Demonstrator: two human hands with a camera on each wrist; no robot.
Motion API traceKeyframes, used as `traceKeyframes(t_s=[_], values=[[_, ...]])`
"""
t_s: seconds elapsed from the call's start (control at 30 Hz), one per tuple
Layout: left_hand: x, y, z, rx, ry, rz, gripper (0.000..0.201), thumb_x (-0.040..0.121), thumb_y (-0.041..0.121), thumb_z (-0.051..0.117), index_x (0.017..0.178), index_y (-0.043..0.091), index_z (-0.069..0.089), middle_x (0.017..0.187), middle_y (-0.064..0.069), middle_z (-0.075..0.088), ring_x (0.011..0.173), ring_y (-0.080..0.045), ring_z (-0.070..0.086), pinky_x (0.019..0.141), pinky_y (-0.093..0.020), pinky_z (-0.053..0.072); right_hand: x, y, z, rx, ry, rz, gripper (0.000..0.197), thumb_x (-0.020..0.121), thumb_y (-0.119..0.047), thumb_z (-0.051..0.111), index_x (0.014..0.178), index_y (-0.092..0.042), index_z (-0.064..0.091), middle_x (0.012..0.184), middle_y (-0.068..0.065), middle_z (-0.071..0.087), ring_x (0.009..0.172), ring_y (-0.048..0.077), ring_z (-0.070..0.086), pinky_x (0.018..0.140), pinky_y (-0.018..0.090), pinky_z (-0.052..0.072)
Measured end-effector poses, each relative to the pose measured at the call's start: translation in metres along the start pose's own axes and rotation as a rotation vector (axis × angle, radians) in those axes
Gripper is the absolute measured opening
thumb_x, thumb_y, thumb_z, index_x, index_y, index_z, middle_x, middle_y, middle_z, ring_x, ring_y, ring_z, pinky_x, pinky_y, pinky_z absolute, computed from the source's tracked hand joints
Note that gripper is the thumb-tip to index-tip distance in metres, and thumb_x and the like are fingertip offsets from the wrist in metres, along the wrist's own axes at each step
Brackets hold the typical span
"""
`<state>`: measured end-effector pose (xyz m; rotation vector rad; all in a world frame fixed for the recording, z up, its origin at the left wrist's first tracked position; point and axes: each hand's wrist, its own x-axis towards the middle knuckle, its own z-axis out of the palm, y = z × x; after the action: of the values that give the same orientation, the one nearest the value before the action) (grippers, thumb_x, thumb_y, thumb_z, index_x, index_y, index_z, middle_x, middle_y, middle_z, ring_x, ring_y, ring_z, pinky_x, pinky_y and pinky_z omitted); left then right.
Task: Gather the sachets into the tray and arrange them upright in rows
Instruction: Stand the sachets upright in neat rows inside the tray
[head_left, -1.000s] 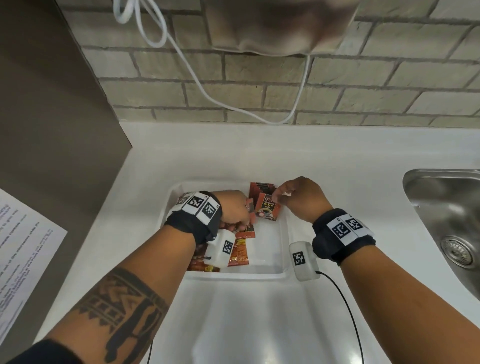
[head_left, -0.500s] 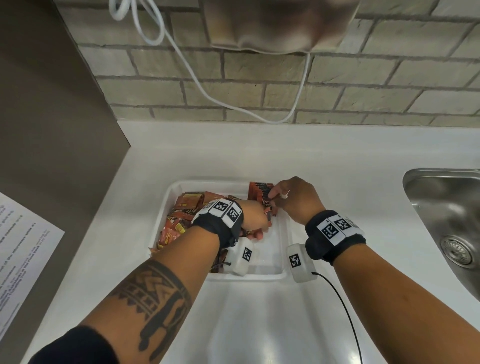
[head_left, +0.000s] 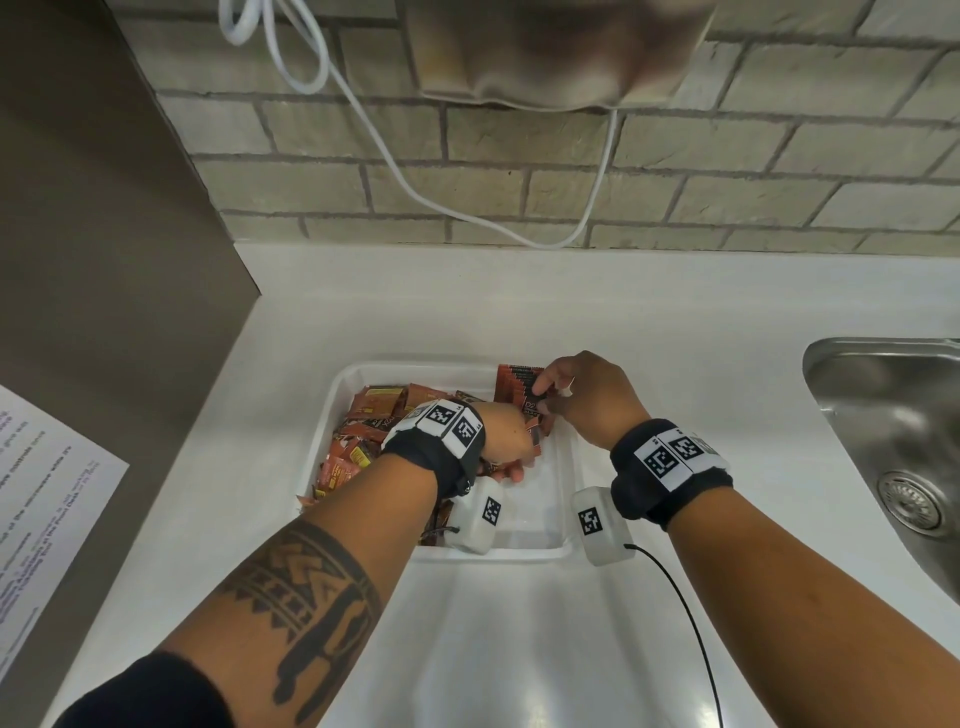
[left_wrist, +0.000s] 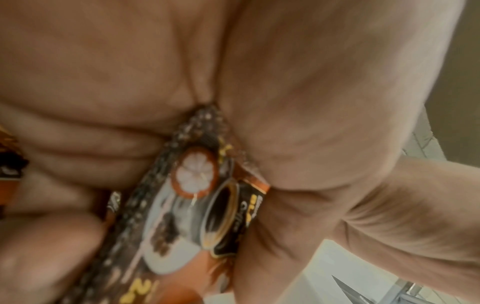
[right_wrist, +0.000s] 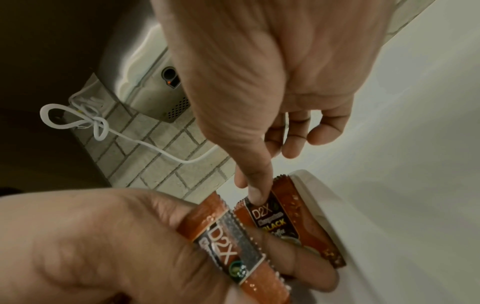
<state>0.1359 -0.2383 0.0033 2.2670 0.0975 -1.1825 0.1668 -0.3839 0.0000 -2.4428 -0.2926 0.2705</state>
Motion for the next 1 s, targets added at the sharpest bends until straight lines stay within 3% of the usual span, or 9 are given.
traceKeyframes(t_s=[0.13, 0.23, 0.3, 0.37, 0.5, 0.63, 0.87, 0.93, 1.0], values=[[-0.003, -0.002, 0.0, 0.011, 0.021, 0.017, 0.03, 0.1, 0.017, 0.055, 0.124, -0.001, 0.061, 0.079, -0.005, 0.068, 0.047, -0.015, 0.053, 0.043, -0.018, 0.037, -0.004, -0.001, -0.005, 0.02, 0.035, -0.019, 0.012, 0.083, -0.011, 0.076, 0.093, -0.02, 0.075, 0.086, -0.014, 0.052, 0.077, 0.0, 0.05, 0.061, 0.006, 0.036], [-0.009, -0.007, -0.006, 0.175, 0.112, 0.042, 0.03, 0.1, 0.02, 0.049, 0.111, 0.0, 0.068, 0.086, -0.012, 0.071, 0.061, -0.022, 0.057, 0.048, -0.021, 0.041, -0.008, -0.002, -0.008, 0.022, 0.1, -0.039, 0.01, 0.085, -0.015, 0.073, 0.091, -0.023, 0.074, 0.087, -0.015, 0.052, 0.077, -0.002, 0.051, 0.063, 0.007, 0.033], [-0.013, -0.013, -0.011, 0.394, 0.213, 0.066, 0.029, 0.1, 0.019, 0.047, 0.102, 0.0, 0.068, 0.082, -0.009, 0.063, 0.07, -0.02, 0.055, 0.05, -0.021, 0.036, -0.014, -0.005, -0.009, 0.018, 0.117, -0.051, 0.009, 0.087, -0.014, 0.07, 0.09, -0.022, 0.073, 0.087, -0.012, 0.058, 0.073, -0.003, 0.053, 0.061, 0.007, 0.036], [-0.014, -0.019, -0.014, 0.526, 0.305, 0.049, 0.02, 0.098, 0.019, 0.054, 0.105, 0.004, 0.065, 0.081, -0.002, 0.055, 0.077, -0.018, 0.054, 0.05, -0.022, 0.033, -0.022, -0.01, -0.008, 0.032, 0.053, -0.058, 0.014, 0.089, -0.009, 0.064, 0.088, -0.019, 0.073, 0.086, -0.007, 0.067, 0.067, -0.002, 0.058, 0.06, 0.008, 0.039], [-0.014, -0.025, -0.011, 0.674, 0.385, 0.011, 0.034, 0.09, 0.024, 0.071, 0.119, 0.009, 0.061, 0.101, -0.004, 0.061, 0.087, -0.019, 0.058, 0.061, -0.026, 0.041, -0.033, -0.022, 0.001, -0.11, -0.253, -0.061, 0.013, 0.091, -0.014, 0.064, 0.09, -0.015, 0.077, 0.093, -0.005, 0.071, 0.087, 0.012, 0.063, 0.074, 0.021, 0.046], [-0.009, -0.022, -0.005, 0.706, 0.377, -0.022, 0.044, 0.085, 0.027, 0.078, 0.123, 0.011, 0.06, 0.095, -0.001, 0.055, 0.082, -0.017, 0.053, 0.069, -0.03, 0.045, -0.035, -0.028, 0.011, -0.184, -0.33, -0.043, 0.008, 0.09, -0.021, 0.072, 0.096, -0.018, 0.076, 0.085, -0.013, 0.061, 0.088, 0.008, 0.057, 0.078, 0.02, 0.038], [-0.003, -0.018, -0.008, 0.728, 0.323, -0.051, 0.048, 0.084, 0.025, 0.08, 0.125, 0.011, 0.061, 0.095, -0.001, 0.06, 0.09, -0.02, 0.061, 0.07, -0.03, 0.045, -0.035, -0.033, 0.011, -0.217, -0.364, -0.025, 0.013, 0.09, -0.02, 0.071, 0.1, -0.015, 0.077, 0.091, -0.007, 0.065, 0.09, 0.01, 0.058, 0.079, 0.022, 0.04], [-0.001, -0.016, -0.01, 0.739, 0.283, -0.052, 0.055, 0.08, 0.029, 0.084, 0.127, 0.01, 0.061, 0.109, -0.004, 0.065, 0.102, -0.022, 0.065, 0.073, -0.031, 0.047, -0.035, -0.034, 0.009, -0.216, -0.374, -0.016, 0.015, 0.09, -0.02, 0.07, 0.102, -0.013, 0.077, 0.092, -0.005, 0.064, 0.087, 0.011, 0.056, 0.075, 0.021, 0.041], [-0.001, -0.014, -0.011, 0.755, 0.269, -0.045, 0.057, 0.079, 0.032, 0.085, 0.126, 0.01, 0.062, 0.108, -0.004, 0.066, 0.103, -0.023, 0.066, 0.075, -0.031, 0.049, -0.035, -0.035, 0.008, -0.218, -0.387, -0.016, 0.016, 0.091, -0.021, 0.07, 0.104, -0.013, 0.076, 0.092, -0.004, 0.064, 0.08, 0.01, 0.055, 0.065, 0.017, 0.04]])
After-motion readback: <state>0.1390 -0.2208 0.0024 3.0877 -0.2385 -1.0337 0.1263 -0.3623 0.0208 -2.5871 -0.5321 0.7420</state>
